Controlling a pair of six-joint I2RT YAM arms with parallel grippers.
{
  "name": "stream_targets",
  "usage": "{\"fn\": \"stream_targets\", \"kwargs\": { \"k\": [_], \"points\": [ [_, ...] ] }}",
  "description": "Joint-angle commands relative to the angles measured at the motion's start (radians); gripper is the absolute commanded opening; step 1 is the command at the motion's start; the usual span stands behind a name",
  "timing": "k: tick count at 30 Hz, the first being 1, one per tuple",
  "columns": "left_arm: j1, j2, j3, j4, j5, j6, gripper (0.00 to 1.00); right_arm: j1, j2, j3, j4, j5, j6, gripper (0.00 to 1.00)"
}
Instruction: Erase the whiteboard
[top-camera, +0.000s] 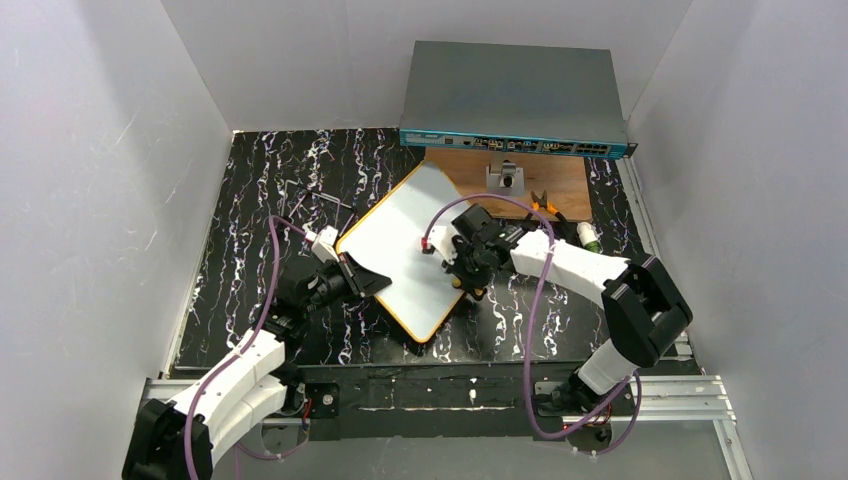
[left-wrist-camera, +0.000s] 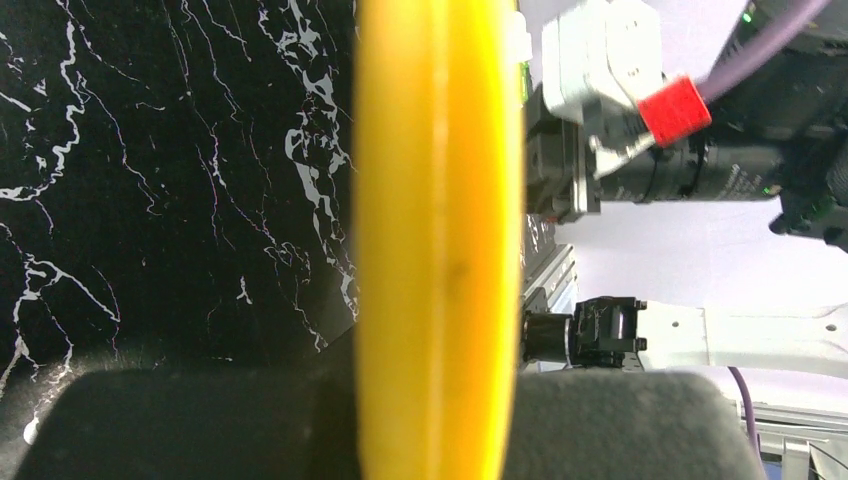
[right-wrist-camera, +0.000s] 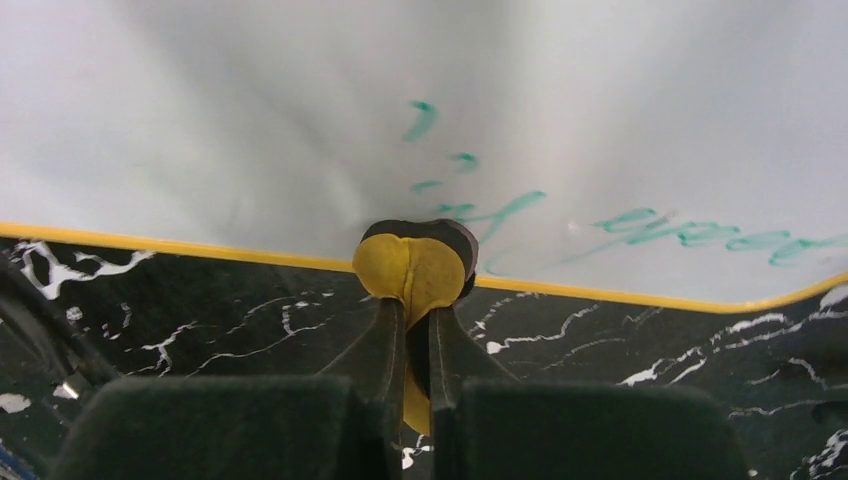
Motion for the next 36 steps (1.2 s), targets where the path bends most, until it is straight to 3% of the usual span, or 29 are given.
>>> {"fn": "stream_targets", "kwargs": {
  "k": [1, 4, 7, 14, 18, 23, 28, 32, 36],
  "points": [
    [-0.021, 0.000, 0.021, 0.075, 0.195, -0.023, 0.00, 0.154, -0.053, 0.015, 0.023, -0.161, -0.055, 0.01],
    [-0.022, 0.001, 0.021, 0.064, 0.213, -0.009, 0.00, 0.220, -0.058, 0.028, 0.023, -0.180, -0.068, 0.01],
    [-0.020, -0.009, 0.020, 0.056, 0.229, -0.002, 0.00, 0.212, -0.039, 0.044, 0.041, -0.127, -0.048, 0.01],
    [-0.021, -0.003, 0.021, 0.076, 0.258, 0.004, 0.00, 0.016, 0.001, 0.034, 0.120, 0.087, 0.016, 0.01],
    [-0.020, 0.018, 0.028, 0.092, 0.270, 0.005, 0.00, -0.069, 0.008, 0.036, 0.117, 0.111, 0.033, 0.01],
    [-0.020, 0.027, 0.030, 0.111, 0.269, -0.002, 0.00, -0.061, 0.003, 0.047, 0.056, -0.068, 0.032, 0.01],
    [-0.020, 0.026, 0.020, 0.141, 0.277, -0.022, 0.00, 0.042, -0.052, 0.020, 0.052, -0.275, -0.009, 0.01],
    [-0.021, 0.028, 0.010, 0.190, 0.306, -0.052, 0.00, 0.081, -0.062, 0.023, 0.069, -0.326, 0.004, 0.01],
    [-0.021, 0.017, 0.008, 0.182, 0.318, -0.049, 0.00, 0.051, -0.057, 0.009, 0.114, -0.217, 0.021, 0.01]
  ]
}}
